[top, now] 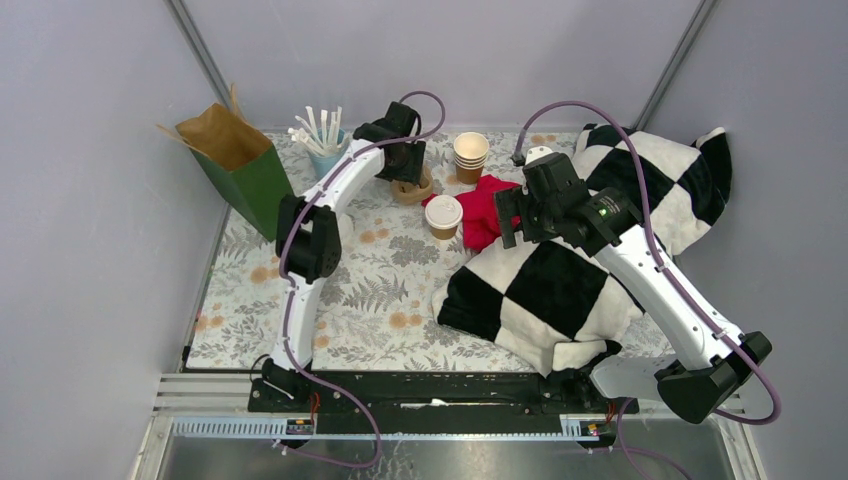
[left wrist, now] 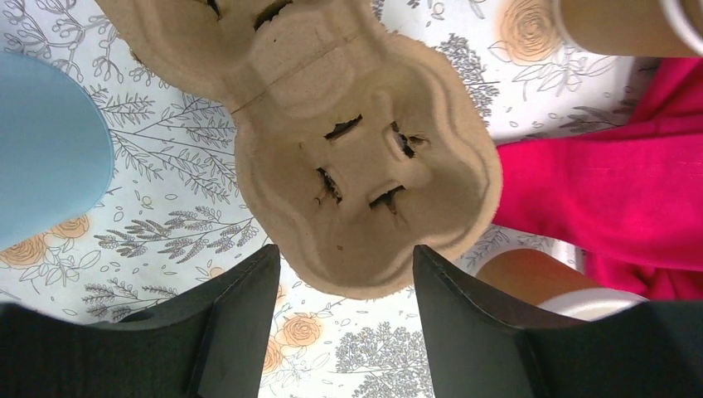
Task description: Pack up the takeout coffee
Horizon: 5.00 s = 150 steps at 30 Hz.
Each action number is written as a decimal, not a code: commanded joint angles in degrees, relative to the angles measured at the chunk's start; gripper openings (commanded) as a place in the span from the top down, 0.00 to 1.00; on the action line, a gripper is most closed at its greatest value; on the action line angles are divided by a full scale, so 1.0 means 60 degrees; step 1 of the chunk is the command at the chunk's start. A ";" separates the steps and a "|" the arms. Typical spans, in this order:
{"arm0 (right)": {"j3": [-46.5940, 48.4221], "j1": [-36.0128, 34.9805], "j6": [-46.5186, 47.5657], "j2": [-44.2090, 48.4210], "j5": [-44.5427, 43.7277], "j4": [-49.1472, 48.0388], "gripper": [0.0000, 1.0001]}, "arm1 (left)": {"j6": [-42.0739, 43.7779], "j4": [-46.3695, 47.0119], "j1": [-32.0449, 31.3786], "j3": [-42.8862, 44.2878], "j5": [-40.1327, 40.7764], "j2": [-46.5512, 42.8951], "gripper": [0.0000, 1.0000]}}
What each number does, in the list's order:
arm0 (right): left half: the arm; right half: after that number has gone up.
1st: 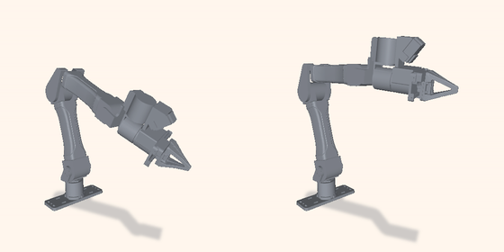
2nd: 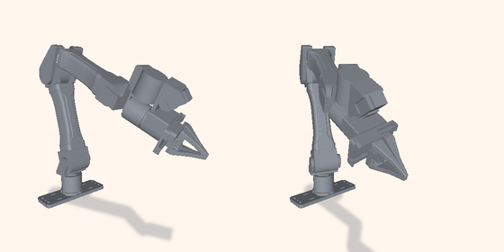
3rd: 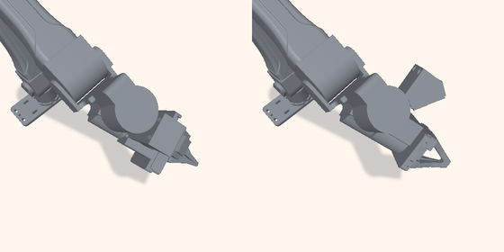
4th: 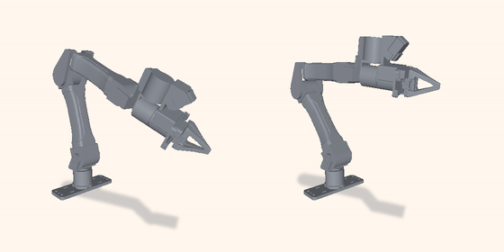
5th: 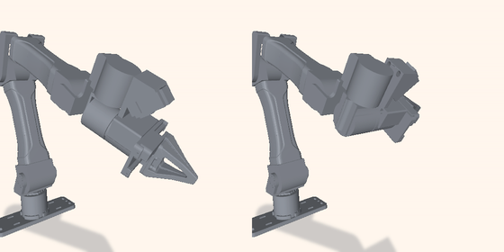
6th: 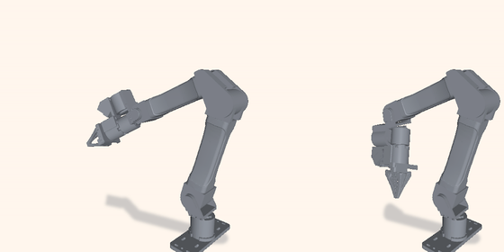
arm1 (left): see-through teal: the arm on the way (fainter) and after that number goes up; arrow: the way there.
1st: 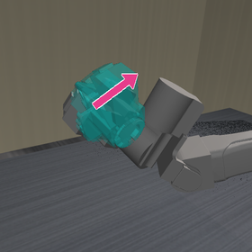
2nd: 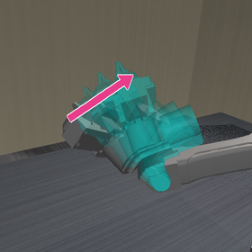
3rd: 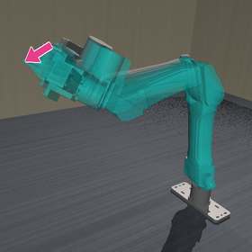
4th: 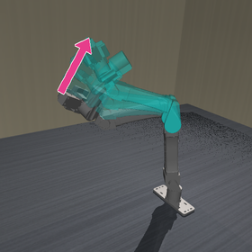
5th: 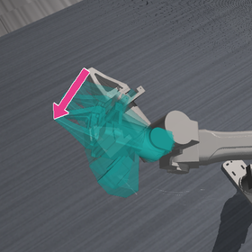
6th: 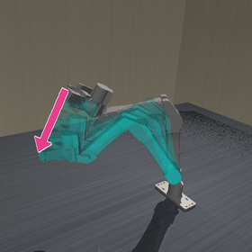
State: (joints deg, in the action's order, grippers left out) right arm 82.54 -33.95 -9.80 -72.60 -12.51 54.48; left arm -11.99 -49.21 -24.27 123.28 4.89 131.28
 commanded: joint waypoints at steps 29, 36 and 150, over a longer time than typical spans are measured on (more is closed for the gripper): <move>0.0265 0.0089 -0.0472 0.0275 0.0612 0.0172 0.00 | -0.3402 -0.0760 0.0362 0.0841 0.0911 0.0181 0.63; 0.0207 0.0087 -0.0491 0.0322 0.0646 0.0138 0.00 | -0.3403 -0.0652 0.0346 0.0783 0.1521 0.0228 0.68; 0.0174 0.0093 -0.0353 0.0209 0.0788 0.0280 0.00 | -0.1726 0.2431 -0.0048 0.1429 0.2327 0.1206 0.53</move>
State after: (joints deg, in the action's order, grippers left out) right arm 82.65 -33.78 -12.25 -71.88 -7.86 55.05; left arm -22.63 -38.30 -24.12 129.54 14.81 138.06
